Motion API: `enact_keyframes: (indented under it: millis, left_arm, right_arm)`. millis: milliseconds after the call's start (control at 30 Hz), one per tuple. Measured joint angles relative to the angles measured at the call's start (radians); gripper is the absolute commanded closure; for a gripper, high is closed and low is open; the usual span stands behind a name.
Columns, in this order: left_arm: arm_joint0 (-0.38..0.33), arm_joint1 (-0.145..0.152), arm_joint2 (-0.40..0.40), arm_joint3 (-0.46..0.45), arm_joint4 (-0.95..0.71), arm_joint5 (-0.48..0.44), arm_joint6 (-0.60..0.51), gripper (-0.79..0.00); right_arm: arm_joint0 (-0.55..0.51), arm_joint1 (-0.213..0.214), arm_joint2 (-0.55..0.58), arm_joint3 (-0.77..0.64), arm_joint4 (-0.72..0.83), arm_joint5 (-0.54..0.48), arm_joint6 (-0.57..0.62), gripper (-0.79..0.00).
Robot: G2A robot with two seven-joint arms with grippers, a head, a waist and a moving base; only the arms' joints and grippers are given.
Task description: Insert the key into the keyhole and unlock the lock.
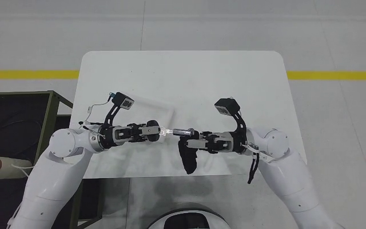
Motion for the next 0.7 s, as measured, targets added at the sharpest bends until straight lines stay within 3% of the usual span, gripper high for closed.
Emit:
enact_keyframes:
  millis: [233, 700]
  left_arm:
    - [0.007, -0.003, -0.008, -0.018, 0.027, 0.003, -0.002, 0.000]
    - [0.006, -0.005, 0.003, -0.018, 0.003, 0.039, -0.040, 0.000]
  right_arm:
    - [-0.001, 0.002, 0.002, -0.005, -0.057, -0.013, -0.028, 0.000]
    - [0.002, 0.003, -0.005, 0.002, -0.027, 0.007, -0.023, 0.000]
